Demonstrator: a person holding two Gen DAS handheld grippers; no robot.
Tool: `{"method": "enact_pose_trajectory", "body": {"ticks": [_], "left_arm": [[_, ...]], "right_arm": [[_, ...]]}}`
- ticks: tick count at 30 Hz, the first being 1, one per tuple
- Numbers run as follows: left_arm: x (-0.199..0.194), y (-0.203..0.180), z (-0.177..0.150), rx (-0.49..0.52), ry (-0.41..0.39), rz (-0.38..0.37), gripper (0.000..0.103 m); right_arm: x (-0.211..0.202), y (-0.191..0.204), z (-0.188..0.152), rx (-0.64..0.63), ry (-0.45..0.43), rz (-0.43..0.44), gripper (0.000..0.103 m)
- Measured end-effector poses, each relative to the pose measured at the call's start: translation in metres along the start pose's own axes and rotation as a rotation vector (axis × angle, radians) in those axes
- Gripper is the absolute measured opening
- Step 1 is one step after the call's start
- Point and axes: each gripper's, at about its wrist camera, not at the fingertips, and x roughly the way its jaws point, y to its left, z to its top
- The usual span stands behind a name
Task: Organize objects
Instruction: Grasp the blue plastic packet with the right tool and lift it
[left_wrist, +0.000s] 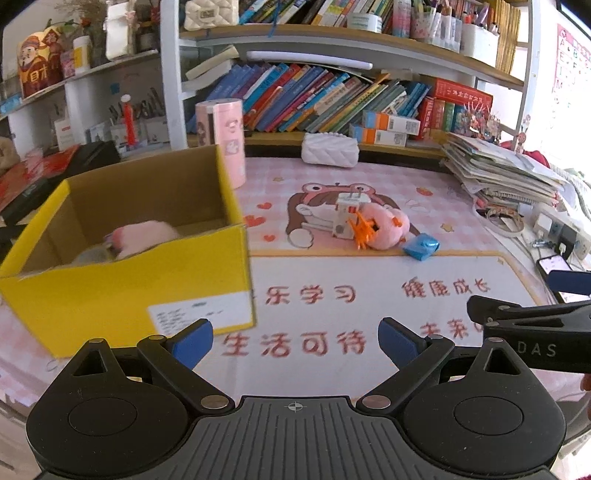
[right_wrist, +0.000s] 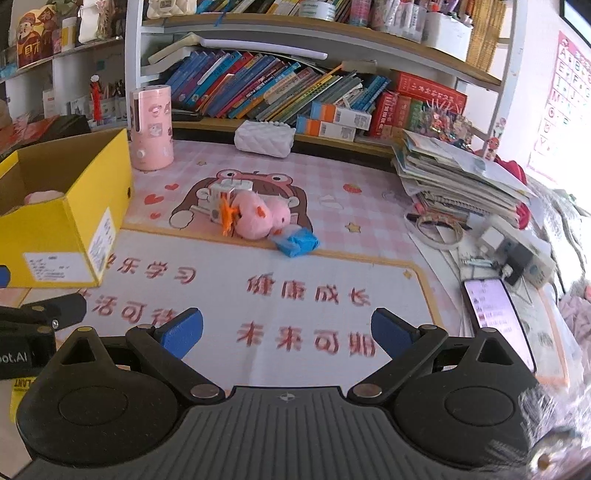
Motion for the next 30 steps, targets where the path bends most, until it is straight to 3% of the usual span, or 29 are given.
{"method": "enact_pose_trajectory", "body": {"ticks": [9, 11, 23, 30], "left_arm": [[0.028, -0.032, 0.022, 0.012, -0.001, -0.025, 0.098], [0.033, -0.039, 0.026, 0.028, 0.0, -0.026, 0.098], [0.057, -0.069, 0.042, 0.038, 0.027, 0.028, 0.098], [0.069, -0.079, 0.045, 0.034, 0.042, 0.064, 0.098]], "right_arm": [[0.039, -0.031, 0.025, -0.013, 0.01, 0.059, 0.094], [0.047, -0.039, 0.029, -0.005, 0.013, 0.077, 0.086], [0.095, -0.07, 0.043, 0.012, 0.059, 0.208, 0.065], [0.128, -0.072, 0.052, -0.028, 0.077, 0.294, 0.063]]}}
